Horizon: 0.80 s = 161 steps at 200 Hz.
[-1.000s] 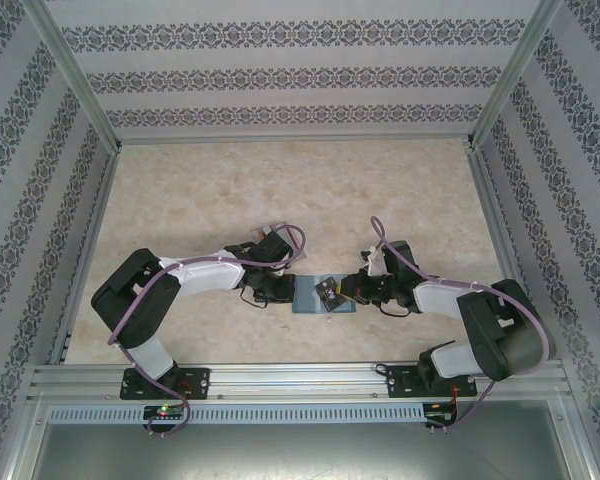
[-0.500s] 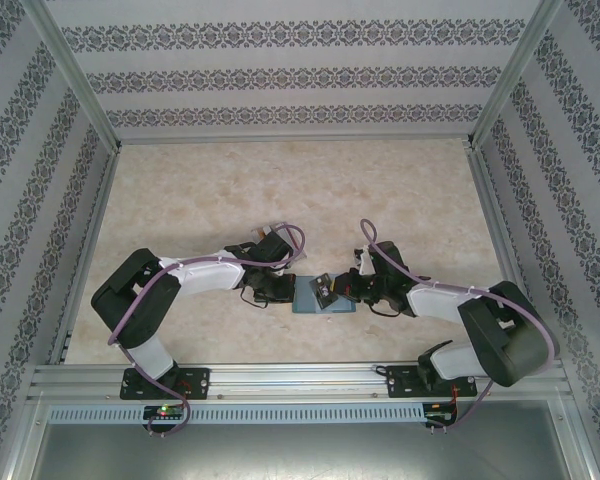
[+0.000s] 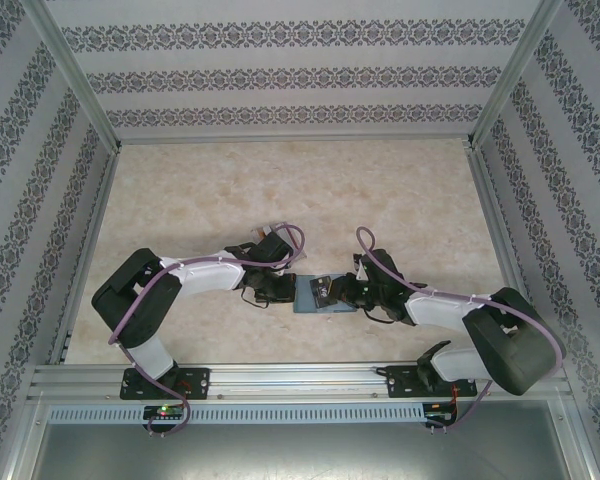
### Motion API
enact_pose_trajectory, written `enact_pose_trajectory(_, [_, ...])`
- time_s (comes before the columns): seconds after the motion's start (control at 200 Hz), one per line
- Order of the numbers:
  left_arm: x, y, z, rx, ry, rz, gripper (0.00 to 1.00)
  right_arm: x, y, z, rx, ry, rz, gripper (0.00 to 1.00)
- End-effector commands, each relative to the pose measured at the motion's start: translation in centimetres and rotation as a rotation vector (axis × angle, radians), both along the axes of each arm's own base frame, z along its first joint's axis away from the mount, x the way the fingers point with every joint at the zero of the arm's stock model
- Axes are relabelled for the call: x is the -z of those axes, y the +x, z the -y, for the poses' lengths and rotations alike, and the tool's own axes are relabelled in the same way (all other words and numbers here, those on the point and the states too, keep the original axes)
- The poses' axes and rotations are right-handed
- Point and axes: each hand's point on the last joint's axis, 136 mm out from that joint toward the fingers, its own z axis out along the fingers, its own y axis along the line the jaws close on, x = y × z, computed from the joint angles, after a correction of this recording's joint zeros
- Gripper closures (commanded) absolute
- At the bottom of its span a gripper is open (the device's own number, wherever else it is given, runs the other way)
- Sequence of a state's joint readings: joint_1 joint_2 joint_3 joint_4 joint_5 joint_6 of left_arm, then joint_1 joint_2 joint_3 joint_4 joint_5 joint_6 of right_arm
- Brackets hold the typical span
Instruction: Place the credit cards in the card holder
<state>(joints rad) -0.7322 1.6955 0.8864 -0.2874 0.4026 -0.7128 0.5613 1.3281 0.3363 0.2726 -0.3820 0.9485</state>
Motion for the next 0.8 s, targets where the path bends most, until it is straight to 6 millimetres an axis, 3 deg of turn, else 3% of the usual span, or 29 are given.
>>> enact_pose_trajectory(0.0, [0.7, -0.7, 0.1, -0.007, 0.004, -0.02, 0.96, 1.1, -0.9, 0.8, 0.014, -0.044, -0.028, 0.78])
enact_pose_trajectory(0.13, [0.8, -0.8, 0.0, -0.001, 0.012, -0.026, 0.96, 1.0, -1.2, 1.1, -0.006, -0.075, -0.015, 0.78])
enact_pose_trajectory(0.285, [0.7, -0.8, 0.0, -0.001, 0.009, -0.022, 0.96, 0.9, -1.5, 1.8, -0.055, -0.144, 0.022, 0.87])
enact_pose_trajectory(0.34, [0.8, -0.8, 0.0, 0.002, 0.015, -0.026, 0.96, 0.0, -0.6, 1.3, -0.078, -0.154, 0.06, 0.88])
enact_pose_trajectory(0.679, [0.9, -0.9, 0.0, -0.007, 0.009, -0.027, 0.97, 1.1, -0.4, -0.7, -0.096, -0.099, 0.007, 0.91])
enact_pose_trajectory(0.799, [1.1, -1.0, -0.1, -0.002, 0.02, -0.034, 0.97, 1.1, -0.5, -0.6, -0.08, -0.1, 0.001, 0.89])
